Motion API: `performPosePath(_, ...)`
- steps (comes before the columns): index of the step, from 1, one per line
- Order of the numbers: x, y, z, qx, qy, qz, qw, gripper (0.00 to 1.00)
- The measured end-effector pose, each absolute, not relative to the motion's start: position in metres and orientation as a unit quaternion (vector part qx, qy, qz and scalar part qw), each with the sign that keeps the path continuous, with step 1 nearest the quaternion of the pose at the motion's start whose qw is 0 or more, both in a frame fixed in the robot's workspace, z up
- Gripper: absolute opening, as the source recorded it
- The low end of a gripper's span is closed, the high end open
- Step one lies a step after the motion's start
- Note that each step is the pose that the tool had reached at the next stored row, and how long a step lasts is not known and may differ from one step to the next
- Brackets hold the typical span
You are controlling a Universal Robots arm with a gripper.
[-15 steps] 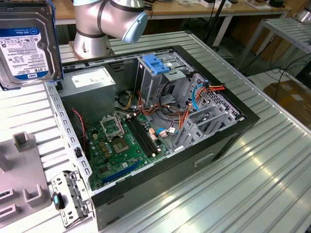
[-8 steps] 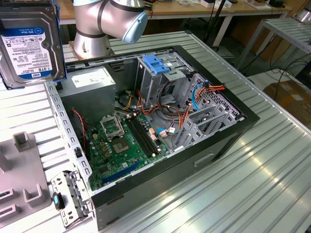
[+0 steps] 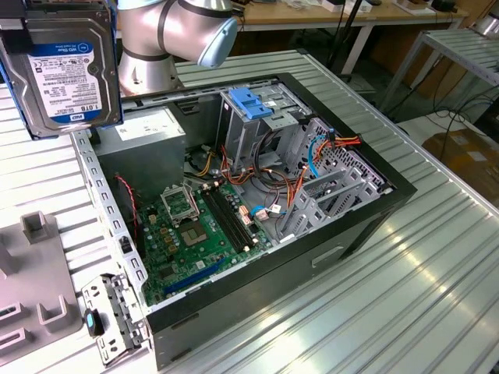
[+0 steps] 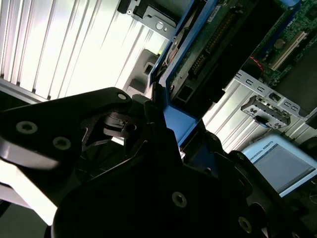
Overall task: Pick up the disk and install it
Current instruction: 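Pick up the disk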
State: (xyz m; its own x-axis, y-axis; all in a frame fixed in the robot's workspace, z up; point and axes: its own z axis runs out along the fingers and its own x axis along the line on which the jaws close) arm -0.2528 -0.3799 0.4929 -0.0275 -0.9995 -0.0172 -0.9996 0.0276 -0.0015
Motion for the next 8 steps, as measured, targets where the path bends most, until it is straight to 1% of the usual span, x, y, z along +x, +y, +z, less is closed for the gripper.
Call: performPosePath(8, -0.2476, -0.3814, 0.4928, -0.697, 0.717, 0.005, 0.007, 0.37)
